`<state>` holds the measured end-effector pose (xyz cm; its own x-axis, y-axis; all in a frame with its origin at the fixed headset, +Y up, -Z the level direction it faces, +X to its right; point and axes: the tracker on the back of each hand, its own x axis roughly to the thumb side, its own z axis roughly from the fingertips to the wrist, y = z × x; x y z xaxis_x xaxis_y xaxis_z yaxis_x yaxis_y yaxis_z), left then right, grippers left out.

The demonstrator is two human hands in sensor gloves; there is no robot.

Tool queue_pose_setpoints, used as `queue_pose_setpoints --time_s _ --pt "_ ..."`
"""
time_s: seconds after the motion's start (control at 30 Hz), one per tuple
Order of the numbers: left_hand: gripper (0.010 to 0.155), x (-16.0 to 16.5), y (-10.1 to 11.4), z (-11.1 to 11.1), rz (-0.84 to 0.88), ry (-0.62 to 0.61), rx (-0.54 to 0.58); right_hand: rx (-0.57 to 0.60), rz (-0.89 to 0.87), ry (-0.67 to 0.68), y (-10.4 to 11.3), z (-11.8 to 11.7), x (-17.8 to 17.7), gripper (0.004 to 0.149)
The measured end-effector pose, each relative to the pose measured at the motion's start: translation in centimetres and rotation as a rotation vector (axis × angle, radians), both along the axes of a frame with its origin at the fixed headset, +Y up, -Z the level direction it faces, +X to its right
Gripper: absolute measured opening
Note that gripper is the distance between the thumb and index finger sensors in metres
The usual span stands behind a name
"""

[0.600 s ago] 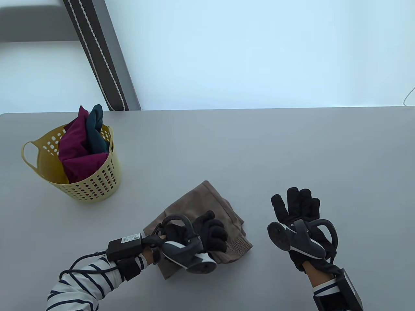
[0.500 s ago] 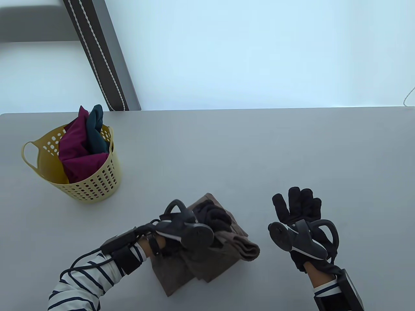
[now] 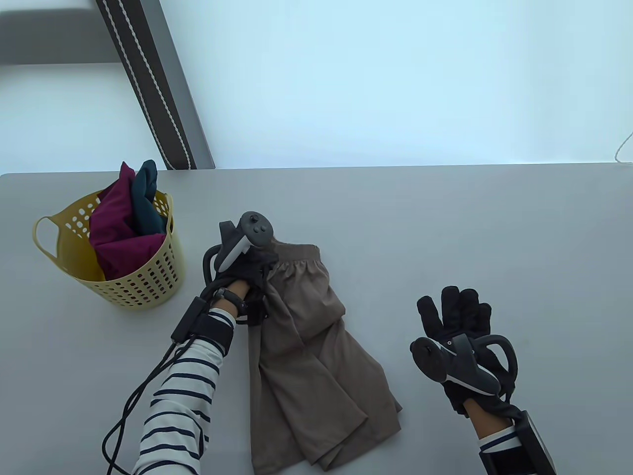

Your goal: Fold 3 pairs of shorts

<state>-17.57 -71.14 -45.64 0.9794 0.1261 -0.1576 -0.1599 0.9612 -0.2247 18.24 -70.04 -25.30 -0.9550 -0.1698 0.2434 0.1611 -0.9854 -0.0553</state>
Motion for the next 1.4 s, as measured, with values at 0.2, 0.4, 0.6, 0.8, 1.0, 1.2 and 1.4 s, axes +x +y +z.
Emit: queue_pose_setpoints --time_s 0.2,0.4,0.6,0.8,1.0,1.2,1.4 --pt "0.069 0.6 1.4 -1.5 -0.038 0.142 0.079 -0.009 0.001 -0.001 0.0 0.0 0.0 0.082" --pt "0.078 1.1 -2.0 -2.3 -0.258 0.205 -0.290 -0.027 0.007 -0.002 -0.1 0.0 -0.1 0.082" --pt "0.068 3.7 -3.8 -1.5 -0.580 0.134 -0.268 -0.043 0.013 0.001 -0.2 0.0 -0.3 0.082" --pt "0.060 7.8 -2.8 0.2 -0.802 -0.040 -0.094 -0.039 0.023 -0.006 -0.1 0.0 -0.3 0.082" --pt "0.068 10.8 6.4 2.1 -0.364 -0.255 0.045 -0.036 -0.044 -0.052 0.3 -0.3 0.2 0.086" --pt "0.065 12.8 18.5 6.7 -0.037 -0.640 0.287 -0.205 -0.390 -0.055 2.9 -1.4 0.4 0.093" --pt "0.065 13.1 25.5 11.7 0.197 -0.949 0.439 -0.186 -0.771 0.110 10.8 -3.8 -1.1 0.104"
